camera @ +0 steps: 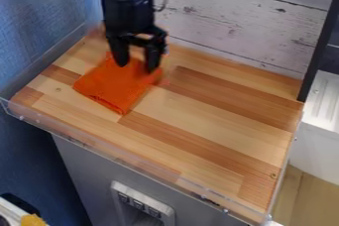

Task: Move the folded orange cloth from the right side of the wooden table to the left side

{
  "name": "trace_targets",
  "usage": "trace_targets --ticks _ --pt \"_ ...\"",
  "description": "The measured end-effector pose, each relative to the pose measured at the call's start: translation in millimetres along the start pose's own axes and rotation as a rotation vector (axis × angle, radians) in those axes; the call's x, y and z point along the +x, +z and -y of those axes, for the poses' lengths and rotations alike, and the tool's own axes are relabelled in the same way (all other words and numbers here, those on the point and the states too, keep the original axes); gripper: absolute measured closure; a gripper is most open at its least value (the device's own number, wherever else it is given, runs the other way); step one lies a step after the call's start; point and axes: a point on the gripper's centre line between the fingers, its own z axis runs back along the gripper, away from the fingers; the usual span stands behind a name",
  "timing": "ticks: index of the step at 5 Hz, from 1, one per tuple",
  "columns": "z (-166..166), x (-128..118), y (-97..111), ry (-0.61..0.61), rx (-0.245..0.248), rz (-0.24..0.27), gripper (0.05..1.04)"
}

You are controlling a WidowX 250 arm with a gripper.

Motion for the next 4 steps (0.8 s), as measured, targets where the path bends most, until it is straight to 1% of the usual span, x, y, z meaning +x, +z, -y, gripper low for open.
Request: trace_targets --ticks 2,4 --pt "54.9 10.6 16.6 -0.010 0.027 0.014 0.087" --pt "87.3 25.1 33.7 -0.018 0.032 0.068 0.085"
